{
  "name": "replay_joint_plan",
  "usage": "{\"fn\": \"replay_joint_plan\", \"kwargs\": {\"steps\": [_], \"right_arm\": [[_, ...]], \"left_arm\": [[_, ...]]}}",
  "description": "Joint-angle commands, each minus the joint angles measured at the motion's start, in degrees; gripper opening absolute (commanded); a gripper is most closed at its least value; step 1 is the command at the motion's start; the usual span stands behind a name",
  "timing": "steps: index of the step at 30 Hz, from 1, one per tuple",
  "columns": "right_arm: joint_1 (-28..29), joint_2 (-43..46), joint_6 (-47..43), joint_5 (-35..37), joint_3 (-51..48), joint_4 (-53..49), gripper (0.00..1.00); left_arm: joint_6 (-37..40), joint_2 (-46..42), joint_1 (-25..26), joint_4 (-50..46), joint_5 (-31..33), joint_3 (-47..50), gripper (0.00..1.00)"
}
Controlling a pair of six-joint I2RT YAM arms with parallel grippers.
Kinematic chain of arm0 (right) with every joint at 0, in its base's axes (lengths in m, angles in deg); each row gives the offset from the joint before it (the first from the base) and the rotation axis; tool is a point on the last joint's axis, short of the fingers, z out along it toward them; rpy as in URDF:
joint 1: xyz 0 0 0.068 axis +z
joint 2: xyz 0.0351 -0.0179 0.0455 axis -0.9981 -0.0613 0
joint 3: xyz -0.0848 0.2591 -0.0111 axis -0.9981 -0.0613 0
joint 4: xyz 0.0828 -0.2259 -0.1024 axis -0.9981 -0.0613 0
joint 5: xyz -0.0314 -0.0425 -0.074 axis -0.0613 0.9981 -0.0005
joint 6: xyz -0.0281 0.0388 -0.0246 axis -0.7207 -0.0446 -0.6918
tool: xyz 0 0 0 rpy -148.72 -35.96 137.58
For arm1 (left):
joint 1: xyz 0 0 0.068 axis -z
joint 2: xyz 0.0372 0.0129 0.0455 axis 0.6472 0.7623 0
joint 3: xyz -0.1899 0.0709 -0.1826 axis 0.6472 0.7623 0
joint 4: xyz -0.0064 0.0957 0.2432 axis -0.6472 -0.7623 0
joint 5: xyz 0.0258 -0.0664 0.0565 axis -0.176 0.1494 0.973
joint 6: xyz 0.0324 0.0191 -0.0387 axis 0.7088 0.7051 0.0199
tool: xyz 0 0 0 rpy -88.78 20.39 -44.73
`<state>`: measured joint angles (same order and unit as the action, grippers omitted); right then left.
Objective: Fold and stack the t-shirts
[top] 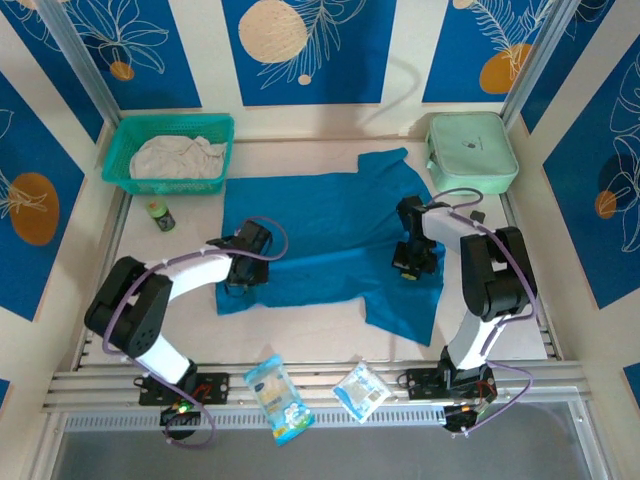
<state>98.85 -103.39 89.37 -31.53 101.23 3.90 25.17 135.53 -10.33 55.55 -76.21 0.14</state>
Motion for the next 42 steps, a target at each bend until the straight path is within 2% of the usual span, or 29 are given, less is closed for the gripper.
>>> {"fn": "replay_joint_plan", "kwargs": {"steps": [1, 9, 16, 21, 25, 27, 31, 37, 42], "right_arm": [[-0.5, -4.0, 0.3, 1.7, 2.4, 1.7, 0.0], [-1.7, -10.5, -1.5, 4.0, 11.3, 0.4, 0.0], [-1.7, -9.9, -4.1, 3.1, 14.1, 0.2, 0.0], [-1.0, -3.1, -7.4, 1.4, 16.5, -1.9, 0.0], [-2.9, -5.0, -11.1, 1.0, 23.3, -2.3, 0.0], [-4.0, -8.9, -12.7, -0.1, 28.3, -1.4, 0.0], [-5.2, -19.8, -14.6, -2.2, 40.2, -1.0, 0.0], [-6.8, -34.0, -16.6, -4.3, 58.1, -4.2, 0.0], [-7.4, -39.6, -15.9, -4.6, 64.0, -8.3, 0.0]], "left_arm": [[1.2, 4.6, -1.1, -0.5, 5.1, -1.3, 0.06], [5.7, 8.2, -5.0, -1.6, 8.8, -6.8, 0.04], [10.2, 6.1, -5.5, -4.8, 8.9, -11.0, 0.04], [12.7, -2.7, -4.6, -9.5, 8.3, -14.8, 0.17], [14.8, -3.6, -5.0, -9.9, 10.8, -19.8, 0.2], [15.0, -0.6, -5.8, -8.9, 11.1, -22.8, 0.19], [14.7, 9.7, -7.9, -5.6, 6.4, -30.1, 0.14], [15.6, 25.2, -9.1, -6.3, 4.3, -43.9, 0.11], [14.0, 34.6, -9.3, -10.9, 4.5, -50.8, 0.08]]}}
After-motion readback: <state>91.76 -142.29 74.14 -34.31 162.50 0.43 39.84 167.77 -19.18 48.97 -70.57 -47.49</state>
